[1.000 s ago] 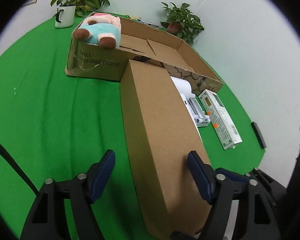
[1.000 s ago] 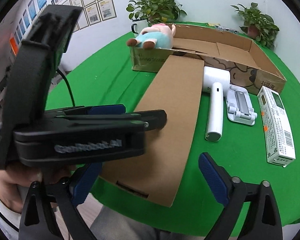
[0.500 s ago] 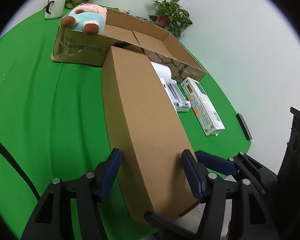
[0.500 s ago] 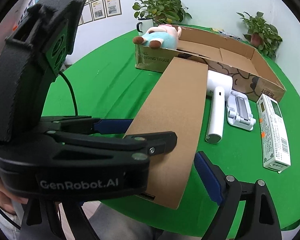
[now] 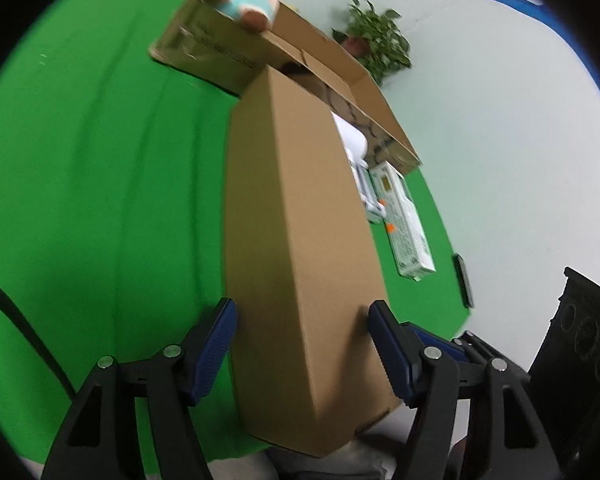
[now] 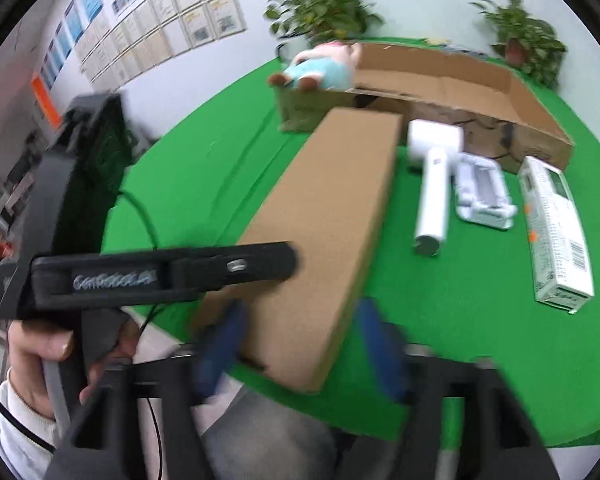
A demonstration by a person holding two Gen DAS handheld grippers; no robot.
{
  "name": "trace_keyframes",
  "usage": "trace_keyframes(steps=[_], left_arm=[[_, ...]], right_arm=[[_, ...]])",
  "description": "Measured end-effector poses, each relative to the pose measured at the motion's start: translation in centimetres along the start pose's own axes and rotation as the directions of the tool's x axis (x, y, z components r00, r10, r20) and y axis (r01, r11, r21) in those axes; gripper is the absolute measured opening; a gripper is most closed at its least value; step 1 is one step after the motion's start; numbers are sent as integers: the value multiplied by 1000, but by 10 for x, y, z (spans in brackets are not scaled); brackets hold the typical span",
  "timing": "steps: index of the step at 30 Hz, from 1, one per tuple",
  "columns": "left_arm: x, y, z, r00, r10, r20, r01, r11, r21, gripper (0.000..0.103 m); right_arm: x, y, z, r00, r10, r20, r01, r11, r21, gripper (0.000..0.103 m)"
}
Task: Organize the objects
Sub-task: 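Grasp the long box end with the right gripper and tip it up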
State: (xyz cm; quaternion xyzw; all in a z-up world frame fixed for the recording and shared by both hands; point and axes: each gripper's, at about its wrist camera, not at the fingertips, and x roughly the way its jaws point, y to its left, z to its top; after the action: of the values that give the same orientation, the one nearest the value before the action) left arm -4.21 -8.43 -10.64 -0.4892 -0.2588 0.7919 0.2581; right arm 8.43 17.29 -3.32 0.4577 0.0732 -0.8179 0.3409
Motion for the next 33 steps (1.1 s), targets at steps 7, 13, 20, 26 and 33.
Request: trace_keyframes(steps=[7,13,20,26,33], left_arm=[[14,-14,-3,995,-48,-83,54,997,64,68],[13,-20,-11,996,-35,-82,43,994,99,68],[-13,-1,-10,1000,-22,0,22,1000,18,78],[-24,-5,-10,997,64,35,-65,997,43,65],[-28,-29,-9,973,218,73,-226,965,134,64]], right_arm=[[11,21,-6,987,-157,20,158,982,-101,101],[13,9,-13,982,-186,24,187,980,-73,87],[4,-22,-16,985,164,46,-170,969,177,86],[19,-19,-22,918,394,45,-391,884,254,86],[9,-21,-23,927,373,45,-373,894,248,97]])
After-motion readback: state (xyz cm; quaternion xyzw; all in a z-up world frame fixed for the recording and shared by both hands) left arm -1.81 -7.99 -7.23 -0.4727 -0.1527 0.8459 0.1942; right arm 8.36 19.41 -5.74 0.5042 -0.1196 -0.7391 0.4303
